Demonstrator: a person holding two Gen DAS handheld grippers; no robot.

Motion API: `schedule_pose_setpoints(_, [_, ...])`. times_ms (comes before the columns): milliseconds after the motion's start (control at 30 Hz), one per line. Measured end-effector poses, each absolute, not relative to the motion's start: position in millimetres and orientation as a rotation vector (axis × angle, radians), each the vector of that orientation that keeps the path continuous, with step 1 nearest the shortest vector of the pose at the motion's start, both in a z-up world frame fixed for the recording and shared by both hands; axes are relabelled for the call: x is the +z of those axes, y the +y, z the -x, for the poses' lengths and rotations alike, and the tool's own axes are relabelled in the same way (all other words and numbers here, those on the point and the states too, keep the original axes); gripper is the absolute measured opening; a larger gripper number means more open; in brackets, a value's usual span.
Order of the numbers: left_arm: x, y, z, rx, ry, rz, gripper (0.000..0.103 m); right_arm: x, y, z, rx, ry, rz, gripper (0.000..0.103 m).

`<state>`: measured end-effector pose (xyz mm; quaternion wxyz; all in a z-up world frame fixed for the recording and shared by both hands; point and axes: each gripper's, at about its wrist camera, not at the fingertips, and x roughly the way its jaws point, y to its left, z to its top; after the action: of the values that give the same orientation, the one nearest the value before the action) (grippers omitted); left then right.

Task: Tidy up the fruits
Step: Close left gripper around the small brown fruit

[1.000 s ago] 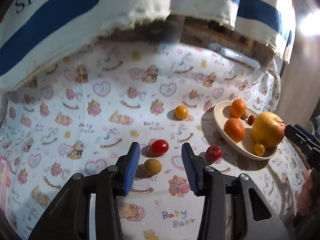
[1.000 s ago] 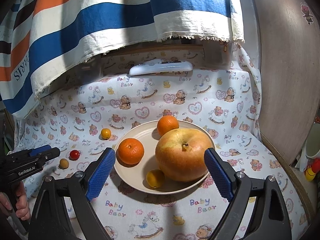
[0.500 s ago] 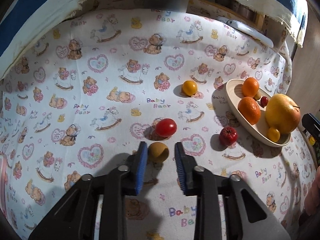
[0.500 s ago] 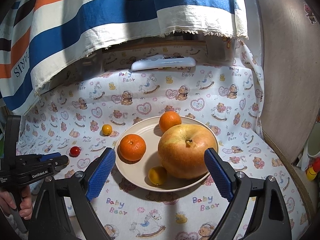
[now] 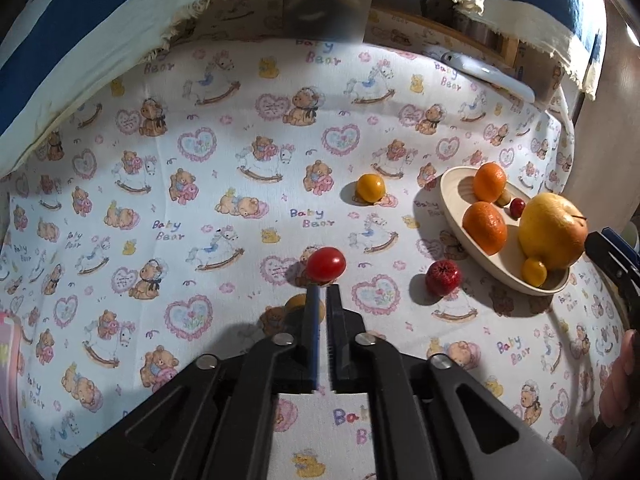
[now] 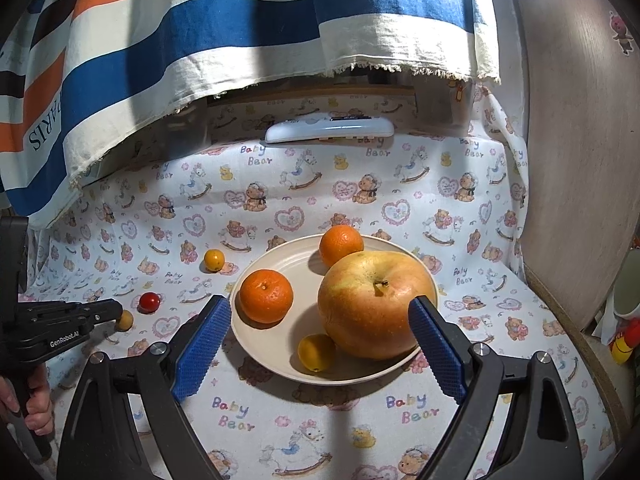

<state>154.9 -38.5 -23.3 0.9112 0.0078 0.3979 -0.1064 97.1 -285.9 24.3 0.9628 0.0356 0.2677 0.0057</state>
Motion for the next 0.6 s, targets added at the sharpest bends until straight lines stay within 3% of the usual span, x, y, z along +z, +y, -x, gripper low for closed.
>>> schedule_pose_setpoints(33, [-24.2,-38.3,-155.6,-0.215,0.823,-0.015,0.027,24.4,-285.2,-96.9,0.013,0.543,-0.072,0.091])
schedule_pose_setpoints(100, [-26.3,-39.0,-156.5,-0.213,0.825,-0.019,0.031,25.4,-283.6,-95.3,0.010,0.534,-0.060,0.091])
schedule_pose_setpoints(367, [-42.6,-39.7,-168.1,-0.236,0.911,0.000,0.030,30.2,-282.6,-91.5,0.012,0.516,-0.051,0.091])
schedule_pose_setpoints(433, [-43.6,-40.3,-168.7,-0.237,0.905,-0.005,0.023,30.8,-282.8,-91.3,0.018,0.519,-0.054,0.091])
schedule_pose_setpoints(600, [-40.3,-39.8,-166.6,-0.246,0.875,0.000,0.023,31.5,-281.5,-90.3,0.019,0.515,-0.047,0.091])
